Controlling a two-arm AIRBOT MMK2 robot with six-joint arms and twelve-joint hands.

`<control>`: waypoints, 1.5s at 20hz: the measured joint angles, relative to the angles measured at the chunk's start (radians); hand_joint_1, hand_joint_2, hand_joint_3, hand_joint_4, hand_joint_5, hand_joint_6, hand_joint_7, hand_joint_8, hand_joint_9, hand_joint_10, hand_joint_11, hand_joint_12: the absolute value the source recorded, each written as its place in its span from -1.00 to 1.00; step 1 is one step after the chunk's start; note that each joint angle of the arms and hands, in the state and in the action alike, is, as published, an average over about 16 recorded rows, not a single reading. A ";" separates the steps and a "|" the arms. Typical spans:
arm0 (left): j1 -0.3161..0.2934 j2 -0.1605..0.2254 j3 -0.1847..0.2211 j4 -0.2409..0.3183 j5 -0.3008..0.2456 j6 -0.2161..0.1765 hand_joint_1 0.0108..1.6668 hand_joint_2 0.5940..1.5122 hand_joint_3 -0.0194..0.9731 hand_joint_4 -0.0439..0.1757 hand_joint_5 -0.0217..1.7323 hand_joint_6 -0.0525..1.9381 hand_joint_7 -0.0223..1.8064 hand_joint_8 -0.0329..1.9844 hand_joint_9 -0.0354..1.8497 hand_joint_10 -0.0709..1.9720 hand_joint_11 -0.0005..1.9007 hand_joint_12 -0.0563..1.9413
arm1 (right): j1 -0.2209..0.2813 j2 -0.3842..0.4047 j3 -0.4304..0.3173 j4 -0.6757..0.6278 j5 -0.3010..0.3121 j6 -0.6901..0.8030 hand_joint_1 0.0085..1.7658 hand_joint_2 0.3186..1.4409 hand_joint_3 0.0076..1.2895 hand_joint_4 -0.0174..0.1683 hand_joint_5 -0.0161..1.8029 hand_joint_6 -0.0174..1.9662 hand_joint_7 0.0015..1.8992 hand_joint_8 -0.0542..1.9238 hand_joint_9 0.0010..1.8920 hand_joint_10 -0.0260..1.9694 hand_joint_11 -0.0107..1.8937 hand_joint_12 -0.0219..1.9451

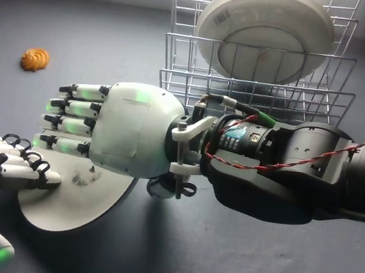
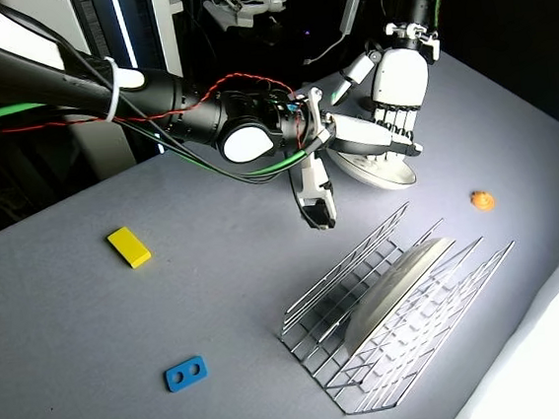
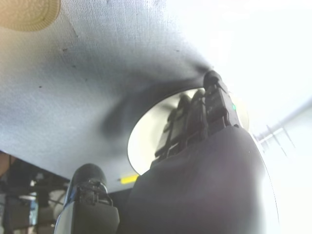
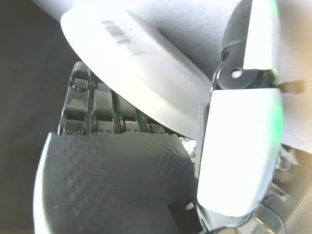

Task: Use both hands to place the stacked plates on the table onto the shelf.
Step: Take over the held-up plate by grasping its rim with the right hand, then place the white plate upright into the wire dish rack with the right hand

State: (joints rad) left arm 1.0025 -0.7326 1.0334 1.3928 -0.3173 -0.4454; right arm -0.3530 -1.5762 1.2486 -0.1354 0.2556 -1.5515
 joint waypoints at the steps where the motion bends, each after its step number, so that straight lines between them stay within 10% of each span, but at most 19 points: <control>1: 0.001 0.000 0.000 0.000 0.000 0.000 -0.99 0.16 -0.95 -0.69 -0.99 -0.99 -0.97 -0.97 -0.99 -0.97 -0.97 -0.92 | -0.001 -0.008 0.006 0.006 0.000 -0.003 0.26 -0.22 -1.00 -0.78 -0.95 -0.95 -0.98 -0.95 -0.98 -0.95 -0.97 -0.82; 14: 0.000 0.000 0.001 -0.012 0.012 -0.007 -0.99 0.16 -0.95 -0.69 -0.99 -0.99 -0.97 -0.97 -0.99 -0.98 -0.98 -0.93 | 0.006 -0.055 0.027 0.059 -0.001 -0.037 0.33 -0.04 -1.00 -0.82 -0.45 -0.90 -0.49 -0.85 -0.53 -0.77 -0.78 -0.08; 21: -0.036 -0.003 0.007 -0.029 0.052 -0.006 -0.99 0.16 -0.95 -0.63 -0.99 -0.98 -0.96 -0.97 -0.98 -0.97 -0.98 -0.93 | 0.016 -0.055 0.027 0.063 0.012 -0.052 0.36 0.03 -1.00 -0.89 -0.12 -0.68 -0.09 -0.38 -0.06 -0.35 -0.34 0.31; 30: -0.132 0.011 0.058 -0.061 0.117 -0.003 -0.99 0.17 -0.95 -0.58 -0.96 -0.95 -0.95 -0.97 -0.96 -0.94 -0.98 -0.94 | 0.029 -0.016 -0.006 0.087 0.025 -0.053 0.36 0.07 -0.99 -0.92 -0.05 -0.40 0.04 0.22 0.11 0.09 0.02 0.34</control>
State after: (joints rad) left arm 0.8710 -0.7221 1.0917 1.3322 -0.2006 -0.4484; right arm -0.3236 -1.5924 1.2426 -0.0482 0.2805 -1.6040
